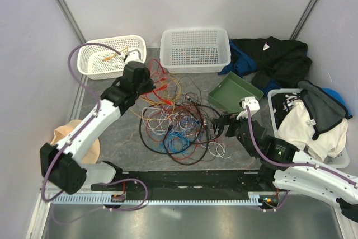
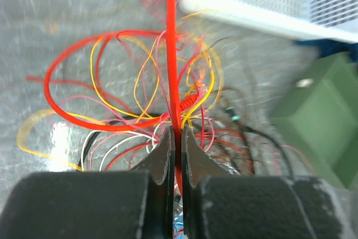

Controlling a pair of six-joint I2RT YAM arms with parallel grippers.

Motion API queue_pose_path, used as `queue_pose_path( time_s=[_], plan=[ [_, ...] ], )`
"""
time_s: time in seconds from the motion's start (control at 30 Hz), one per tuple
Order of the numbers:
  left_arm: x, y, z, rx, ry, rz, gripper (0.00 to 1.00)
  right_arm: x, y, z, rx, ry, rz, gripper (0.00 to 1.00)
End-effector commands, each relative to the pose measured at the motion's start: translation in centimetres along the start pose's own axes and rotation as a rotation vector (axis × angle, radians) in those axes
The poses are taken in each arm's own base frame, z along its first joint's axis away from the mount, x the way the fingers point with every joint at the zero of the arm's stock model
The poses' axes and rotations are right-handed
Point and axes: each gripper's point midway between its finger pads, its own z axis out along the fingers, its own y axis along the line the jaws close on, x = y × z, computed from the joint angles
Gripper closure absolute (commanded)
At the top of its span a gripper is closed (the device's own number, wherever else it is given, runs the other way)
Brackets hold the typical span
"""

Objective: Untangle the cables

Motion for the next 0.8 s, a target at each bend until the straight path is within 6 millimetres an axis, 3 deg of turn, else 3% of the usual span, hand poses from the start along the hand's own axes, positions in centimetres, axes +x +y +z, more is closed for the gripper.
queue_pose_path(
  time_s=[0.0, 0.2, 0.23, 0.27, 0.33, 0.37, 0.43, 0.47, 0.5, 0.57, 0.6, 0.63, 0.67, 0.73, 0.77],
  plan=[
    [0.2, 0.1, -2.8, 0.079, -0.014, 0.078, 0.98, -3.1, 1.9, 0.2, -0.038, -0.068, 0.036, 0.02],
    [3.0, 0.2, -4.0, 0.197, 0.000, 0.129, 0.98, -4.8, 5.3, 1.3, -0.117, -0.087, 0.084, 0.02],
    [3.2, -0.4, -4.6, 0.250, -0.010, 0.136, 0.98, -5.5, 6.3, 1.4, -0.145, -0.091, 0.113, 0.02],
    [4.8, 0.3, -4.2, 0.255, 0.011, 0.153, 0.98, -6.2, 7.0, 1.6, -0.162, -0.103, 0.139, 0.02],
    [4.7, -0.4, -4.7, 0.324, -0.036, 0.136, 0.98, -6.6, 8.9, 2.6, -0.213, -0.077, 0.167, 0.02],
    [5.8, -0.1, -4.4, 0.330, -0.024, 0.131, 0.98, -7.1, 9.9, 2.9, -0.243, -0.075, 0.208, 0.02],
    [5.8, -0.3, -4.6, 0.353, -0.042, 0.123, 0.98, -7.4, 10.2, 4.9, -0.242, -0.059, 0.260, 0.02],
    [5.9, -0.2, -4.6, 0.352, -0.044, 0.123, 0.98, -7.6, 11.5, 5.1, -0.317, -0.032, 0.320, 0.02],
    [6.1, -0.6, -4.9, 0.379, -0.036, 0.125, 0.98, -7.6, 10.7, 6.6, -0.301, -0.019, 0.364, 0.02],
    [6.0, -0.9, -5.0, 0.384, -0.041, 0.128, 0.98, -7.1, 12.1, 7.8, -0.416, 0.025, 0.439, 0.02],
    [6.0, -1.0, -5.1, 0.390, -0.040, 0.130, 0.98, -7.4, 11.6, 8.5, -0.423, 0.028, 0.527, 0.02],
    [6.1, -1.0, -5.1, 0.389, -0.040, 0.127, 0.98, -6.7, 11.7, 9.0, -0.449, 0.052, 0.556, 0.02],
    [6.3, -1.0, -5.1, 0.387, -0.036, 0.126, 0.98, -7.5, 12.3, 9.2, -0.498, 0.029, 0.595, 0.02],
    [6.3, -1.1, -5.1, 0.386, -0.034, 0.119, 0.98, -6.1, 12.9, 10.3, -0.525, 0.093, 0.660, 0.02],
    [6.5, -1.1, -5.2, 0.387, -0.030, 0.117, 0.98, -6.7, 13.6, 10.5, -0.563, 0.078, 0.677, 0.02]
  ],
)
